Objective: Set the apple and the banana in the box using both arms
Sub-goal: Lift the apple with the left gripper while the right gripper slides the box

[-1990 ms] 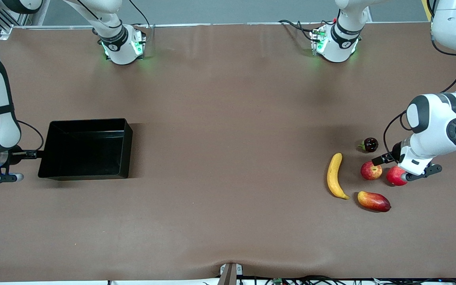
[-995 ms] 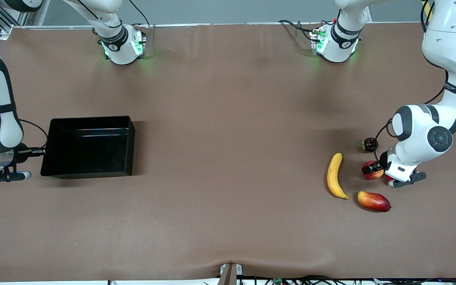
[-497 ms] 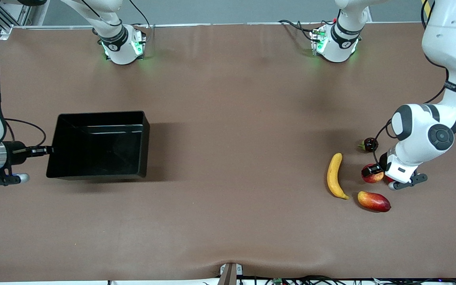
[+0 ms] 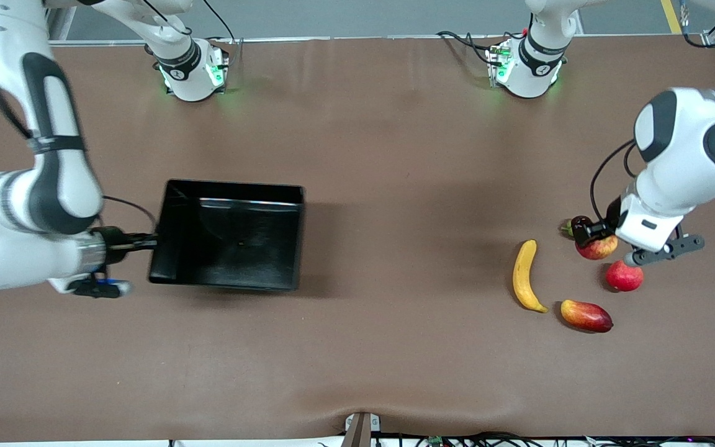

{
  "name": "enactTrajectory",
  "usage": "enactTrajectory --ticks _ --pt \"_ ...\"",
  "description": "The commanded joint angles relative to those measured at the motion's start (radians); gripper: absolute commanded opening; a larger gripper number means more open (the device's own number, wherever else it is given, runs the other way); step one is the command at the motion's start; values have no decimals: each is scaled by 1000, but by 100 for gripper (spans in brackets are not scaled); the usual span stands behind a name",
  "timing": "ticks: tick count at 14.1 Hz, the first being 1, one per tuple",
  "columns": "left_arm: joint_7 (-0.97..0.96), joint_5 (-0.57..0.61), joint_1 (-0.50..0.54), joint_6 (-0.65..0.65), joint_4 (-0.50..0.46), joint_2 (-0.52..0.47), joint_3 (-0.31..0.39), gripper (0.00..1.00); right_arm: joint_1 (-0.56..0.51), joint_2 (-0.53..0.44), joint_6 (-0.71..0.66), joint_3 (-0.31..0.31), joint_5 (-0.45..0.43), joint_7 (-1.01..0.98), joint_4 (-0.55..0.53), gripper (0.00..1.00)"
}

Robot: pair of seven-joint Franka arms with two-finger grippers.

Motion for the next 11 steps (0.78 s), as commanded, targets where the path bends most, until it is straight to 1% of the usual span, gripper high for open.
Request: enactTrajectory --ticks 1,3,5,7,9,11 --pt "-49 -2 6 -62 -3 -48 -38 0 101 -25 55 -8 72 88 -44 0" --pt "-116 -3 6 -114 23 -63 -89 0 195 -23 143 -8 88 155 -79 0" --pt "-204 -5 6 -161 64 -63 -138 0 278 -17 190 -8 98 163 -82 0" --pt "-294 -6 6 -166 79 -57 -198 0 333 -11 219 -8 98 207 -102 0" --pt "-409 -17 1 -165 95 -33 -268 0 410 17 254 -8 101 247 -105 0" --pt "-507 -43 0 -155 119 -2 -322 0 483 70 346 -10 101 331 -107 0"
